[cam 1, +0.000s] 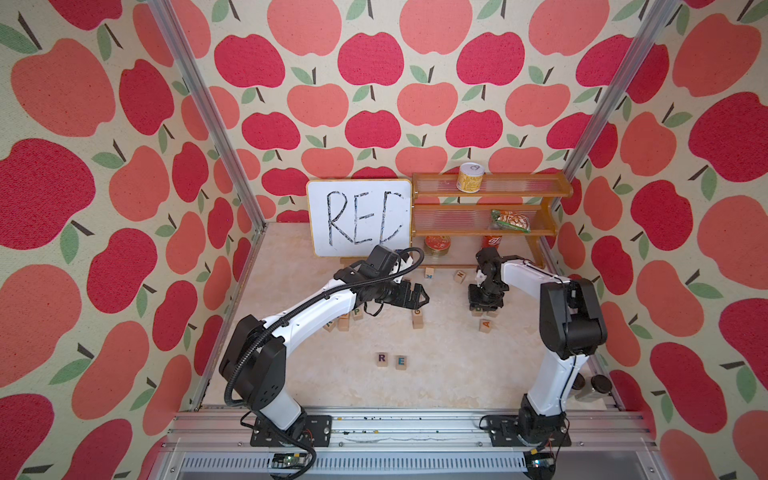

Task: Assemble the uppercase word "red" with letter blocks
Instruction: Pick up the letter block from the center of the board.

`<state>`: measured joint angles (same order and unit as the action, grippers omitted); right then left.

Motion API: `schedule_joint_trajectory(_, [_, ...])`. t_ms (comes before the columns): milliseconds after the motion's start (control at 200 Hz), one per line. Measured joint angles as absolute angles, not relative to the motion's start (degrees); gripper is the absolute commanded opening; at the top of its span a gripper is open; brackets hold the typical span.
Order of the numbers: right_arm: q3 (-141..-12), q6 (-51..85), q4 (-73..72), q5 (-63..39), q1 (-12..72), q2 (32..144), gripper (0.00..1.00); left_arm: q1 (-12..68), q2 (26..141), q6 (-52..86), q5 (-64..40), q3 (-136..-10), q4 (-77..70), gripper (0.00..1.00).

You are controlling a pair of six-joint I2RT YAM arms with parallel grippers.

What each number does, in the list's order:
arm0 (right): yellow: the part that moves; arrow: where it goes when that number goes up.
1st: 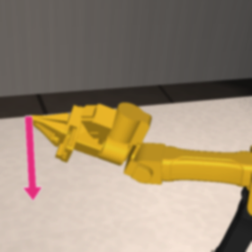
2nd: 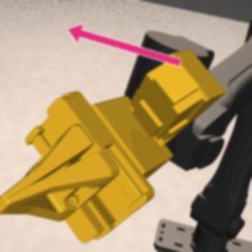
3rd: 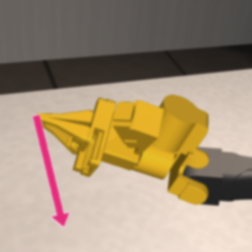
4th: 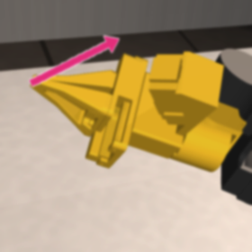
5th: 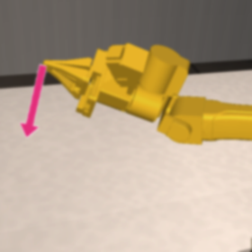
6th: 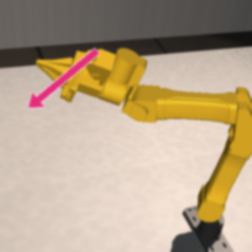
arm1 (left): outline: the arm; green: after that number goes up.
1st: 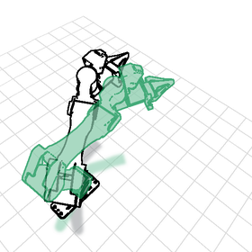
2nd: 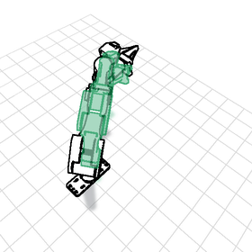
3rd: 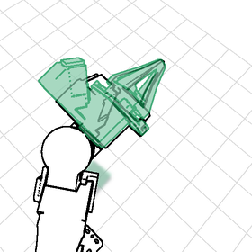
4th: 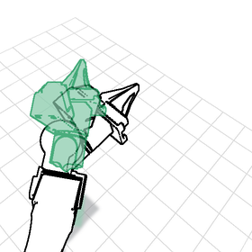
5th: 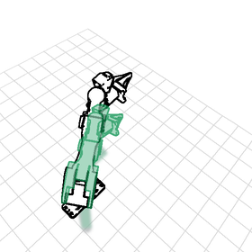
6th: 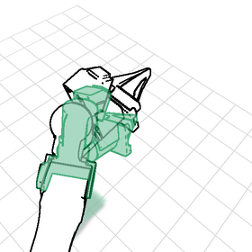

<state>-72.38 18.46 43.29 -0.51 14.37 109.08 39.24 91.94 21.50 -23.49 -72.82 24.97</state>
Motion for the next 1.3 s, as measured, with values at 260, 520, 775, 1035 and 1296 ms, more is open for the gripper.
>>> schedule_joint_trajectory(260, [-72.38, 18.22, 43.55, 0.58, 15.40, 108.90, 0.14, 39.24, 91.48, 21.54, -23.44, -71.77, 24.84, 0.99])
schedule_joint_trajectory(520, [-72.38, 19.00, 45.82, 0.54, 17.96, 106.30, 0.14, 39.24, 89.21, 22.63, -23.38, -68.88, 24.25, 0.99])
schedule_joint_trajectory(775, [-72.01, 21.32, 47.05, 0.03, 20.62, 102.30, 0.14, 39.24, 85.91, 23.99, -22.48, -66.00, 23.46, 0.99])
schedule_joint_trajectory(1035, [-71.26, 23.79, 48.56, -1.26, 22.70, 98.50, 0.13, 40.23, 81.87, 25.43, -20.34, -62.43, 23.29, 0.99])
schedule_joint_trajectory(1296, [-71.00, 26.48, 49.69, -2.22, 25.65, 95.29, 0.13, 42.30, 77.56, 27.16, -17.72, -58.52, 23.29, 0.99])
